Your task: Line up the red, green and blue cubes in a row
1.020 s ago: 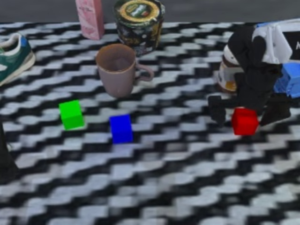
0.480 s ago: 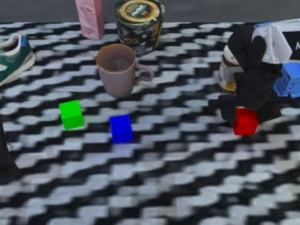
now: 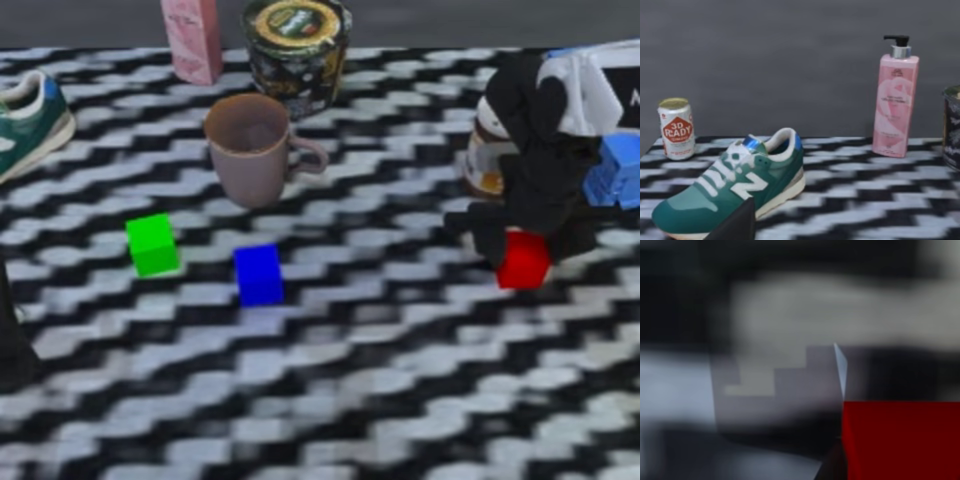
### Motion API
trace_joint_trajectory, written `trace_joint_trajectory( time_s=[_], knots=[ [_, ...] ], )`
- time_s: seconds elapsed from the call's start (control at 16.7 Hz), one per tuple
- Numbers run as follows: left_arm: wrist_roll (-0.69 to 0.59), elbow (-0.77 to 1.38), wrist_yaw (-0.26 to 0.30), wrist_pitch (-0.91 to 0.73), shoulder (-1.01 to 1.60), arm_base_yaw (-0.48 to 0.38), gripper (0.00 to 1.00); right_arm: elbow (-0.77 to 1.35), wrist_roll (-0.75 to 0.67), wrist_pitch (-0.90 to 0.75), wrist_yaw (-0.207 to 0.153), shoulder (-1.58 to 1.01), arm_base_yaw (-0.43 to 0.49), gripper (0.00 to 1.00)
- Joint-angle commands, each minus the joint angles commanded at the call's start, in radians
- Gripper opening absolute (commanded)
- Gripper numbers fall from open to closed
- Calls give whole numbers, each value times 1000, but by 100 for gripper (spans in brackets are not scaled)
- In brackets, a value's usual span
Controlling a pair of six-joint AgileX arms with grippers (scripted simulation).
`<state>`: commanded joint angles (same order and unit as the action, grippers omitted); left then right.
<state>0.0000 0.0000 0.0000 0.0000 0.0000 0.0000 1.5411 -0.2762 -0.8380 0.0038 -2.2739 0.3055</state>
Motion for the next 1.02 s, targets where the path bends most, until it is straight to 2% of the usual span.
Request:
trace_joint_trajectory(
  time_s=[0.3,0.66,1.02],
  knots=[
    [0,0,0,0,0,0,100,24,3,-29,8,36,-2,0],
    [0,0,0,0,0,0,100,141,5,-231,7,111,5,0],
    [0,0,0,0,0,0,100,152,2,-245,6,117,3,0]
  ],
)
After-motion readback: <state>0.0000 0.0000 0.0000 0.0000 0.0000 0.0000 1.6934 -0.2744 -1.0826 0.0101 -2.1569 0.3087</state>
